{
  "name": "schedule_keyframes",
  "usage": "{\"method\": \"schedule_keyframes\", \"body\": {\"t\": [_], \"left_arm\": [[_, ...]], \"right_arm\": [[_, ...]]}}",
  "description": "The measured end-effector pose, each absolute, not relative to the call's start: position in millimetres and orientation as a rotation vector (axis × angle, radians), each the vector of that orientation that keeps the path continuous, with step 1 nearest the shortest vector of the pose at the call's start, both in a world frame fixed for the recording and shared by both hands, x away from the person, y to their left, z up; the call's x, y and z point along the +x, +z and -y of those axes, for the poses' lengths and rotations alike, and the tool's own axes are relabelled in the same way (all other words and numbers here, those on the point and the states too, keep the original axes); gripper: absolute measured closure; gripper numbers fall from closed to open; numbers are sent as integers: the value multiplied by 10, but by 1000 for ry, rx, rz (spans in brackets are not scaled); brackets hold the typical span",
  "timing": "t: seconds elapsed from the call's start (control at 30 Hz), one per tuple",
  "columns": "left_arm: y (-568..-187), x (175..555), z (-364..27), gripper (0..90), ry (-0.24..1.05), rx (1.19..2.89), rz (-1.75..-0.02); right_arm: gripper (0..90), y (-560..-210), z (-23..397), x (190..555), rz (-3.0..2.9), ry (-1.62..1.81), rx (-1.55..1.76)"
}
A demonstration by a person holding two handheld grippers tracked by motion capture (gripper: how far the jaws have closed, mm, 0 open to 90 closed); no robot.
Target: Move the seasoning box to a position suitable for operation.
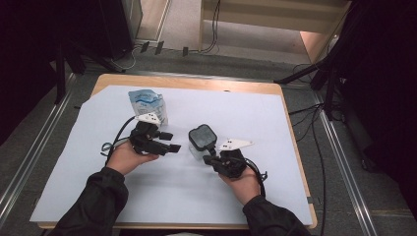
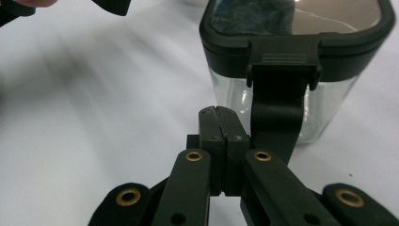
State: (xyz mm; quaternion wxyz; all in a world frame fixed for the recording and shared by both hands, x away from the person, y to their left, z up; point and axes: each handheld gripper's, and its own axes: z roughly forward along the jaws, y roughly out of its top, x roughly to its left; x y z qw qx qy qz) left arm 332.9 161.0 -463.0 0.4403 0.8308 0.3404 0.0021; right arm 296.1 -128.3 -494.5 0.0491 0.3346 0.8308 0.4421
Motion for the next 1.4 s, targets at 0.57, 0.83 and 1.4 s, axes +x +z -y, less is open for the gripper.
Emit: {"method": "schedule_keyframes", "body": {"t": [0.57,0.83,1.4], "left_arm": [[-4662,3361,-1531,566,-4,2070,-840],[-4635,3432,-1505,736,66,2042,-881],[-4714,3606,-1235,890,28,2034,-890]], "right_arm": [[900,-4937,1504,3031,-2475,1325,1107],[900,-4932,1569,3093,-2464,1312,1121],[900,-4915,1688,3238,-2429,1287,1179]]}}
